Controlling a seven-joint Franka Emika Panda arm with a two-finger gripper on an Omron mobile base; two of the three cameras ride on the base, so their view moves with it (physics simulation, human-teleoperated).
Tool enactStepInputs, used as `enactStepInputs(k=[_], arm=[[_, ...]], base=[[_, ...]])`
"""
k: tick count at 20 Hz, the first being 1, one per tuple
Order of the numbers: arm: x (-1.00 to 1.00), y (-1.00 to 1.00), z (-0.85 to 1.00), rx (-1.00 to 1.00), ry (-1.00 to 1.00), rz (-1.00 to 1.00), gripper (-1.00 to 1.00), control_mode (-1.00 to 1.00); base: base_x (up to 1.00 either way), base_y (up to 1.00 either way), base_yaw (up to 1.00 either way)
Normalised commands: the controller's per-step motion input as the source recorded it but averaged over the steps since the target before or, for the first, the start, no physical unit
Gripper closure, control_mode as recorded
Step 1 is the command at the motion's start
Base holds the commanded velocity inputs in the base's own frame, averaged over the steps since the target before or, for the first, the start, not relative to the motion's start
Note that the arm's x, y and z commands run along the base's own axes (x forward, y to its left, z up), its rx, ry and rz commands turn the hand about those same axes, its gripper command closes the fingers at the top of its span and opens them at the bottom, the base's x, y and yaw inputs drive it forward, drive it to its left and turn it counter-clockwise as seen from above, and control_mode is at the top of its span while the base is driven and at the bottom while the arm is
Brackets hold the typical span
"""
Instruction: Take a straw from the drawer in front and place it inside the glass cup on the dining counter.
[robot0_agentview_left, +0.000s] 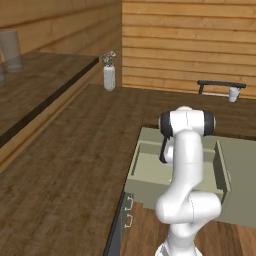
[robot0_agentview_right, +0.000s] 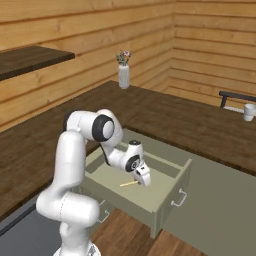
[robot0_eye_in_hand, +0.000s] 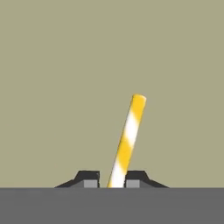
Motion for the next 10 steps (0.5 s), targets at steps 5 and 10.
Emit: enactStepInputs(k=[5,10], arm=[[-0.01,0.0,0.02,0.0,0.0,0.0,1.0,-1.0],[-0.54,-0.01,0.81,0.01,-0.22,0.0,1.0,-1.0]], base=[[0.0,0.0,0.0],[0.0,0.0,0.0]])
